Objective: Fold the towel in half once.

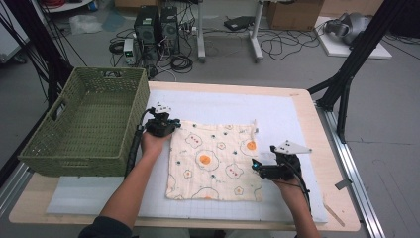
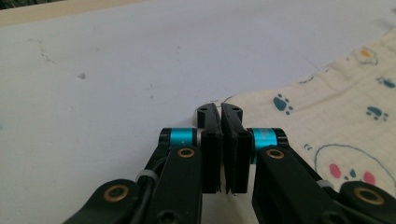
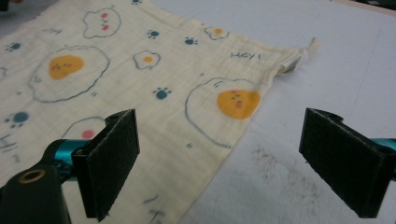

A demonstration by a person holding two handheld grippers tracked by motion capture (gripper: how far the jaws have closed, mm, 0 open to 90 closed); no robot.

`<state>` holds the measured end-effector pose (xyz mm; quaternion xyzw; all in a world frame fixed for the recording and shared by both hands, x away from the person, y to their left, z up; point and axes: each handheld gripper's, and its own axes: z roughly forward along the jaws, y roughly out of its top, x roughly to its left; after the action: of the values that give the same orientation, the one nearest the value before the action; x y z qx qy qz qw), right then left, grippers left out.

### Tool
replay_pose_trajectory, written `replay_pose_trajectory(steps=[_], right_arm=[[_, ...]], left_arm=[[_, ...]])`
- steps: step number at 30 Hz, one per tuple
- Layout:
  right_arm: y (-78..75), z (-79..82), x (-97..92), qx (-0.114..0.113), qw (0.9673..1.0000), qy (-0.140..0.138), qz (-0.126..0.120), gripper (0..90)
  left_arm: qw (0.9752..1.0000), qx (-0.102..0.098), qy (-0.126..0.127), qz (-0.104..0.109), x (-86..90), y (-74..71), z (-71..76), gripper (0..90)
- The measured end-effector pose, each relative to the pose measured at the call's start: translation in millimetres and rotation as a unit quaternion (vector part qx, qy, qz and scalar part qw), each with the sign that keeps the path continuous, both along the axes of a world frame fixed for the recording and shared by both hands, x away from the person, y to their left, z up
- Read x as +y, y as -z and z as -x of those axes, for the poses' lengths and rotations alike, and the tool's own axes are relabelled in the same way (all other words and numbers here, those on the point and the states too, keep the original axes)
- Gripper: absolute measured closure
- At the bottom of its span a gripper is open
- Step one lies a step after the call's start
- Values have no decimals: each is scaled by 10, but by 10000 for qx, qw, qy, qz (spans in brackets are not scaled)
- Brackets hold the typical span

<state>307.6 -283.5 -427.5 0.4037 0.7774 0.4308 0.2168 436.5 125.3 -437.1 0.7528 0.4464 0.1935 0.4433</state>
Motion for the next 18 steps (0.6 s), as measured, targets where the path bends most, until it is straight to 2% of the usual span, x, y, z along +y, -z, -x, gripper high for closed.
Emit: replay_pose_trajectory(steps=[5, 9, 12, 15, 18], right_arm=[[-22, -360, 16, 153, 9995, 248, -89, 115], [-12, -671, 69, 363, 9990, 262, 26, 115], [17, -841, 92, 421, 9987, 236, 166, 115], [65, -970, 77, 533, 9978, 393, 79, 115], [104, -1085, 90, 713, 9963, 458, 166, 139]], left_arm=[[10000, -30, 26, 69, 29, -27, 13, 858], [10000, -36, 73, 53, 35, -31, 15, 858], [9999, -21, 64, 140, 39, -41, 18, 858], [9999, -18, 71, 133, 34, -48, 22, 858], [9999, -5, 85, 130, 41, -50, 22, 858]])
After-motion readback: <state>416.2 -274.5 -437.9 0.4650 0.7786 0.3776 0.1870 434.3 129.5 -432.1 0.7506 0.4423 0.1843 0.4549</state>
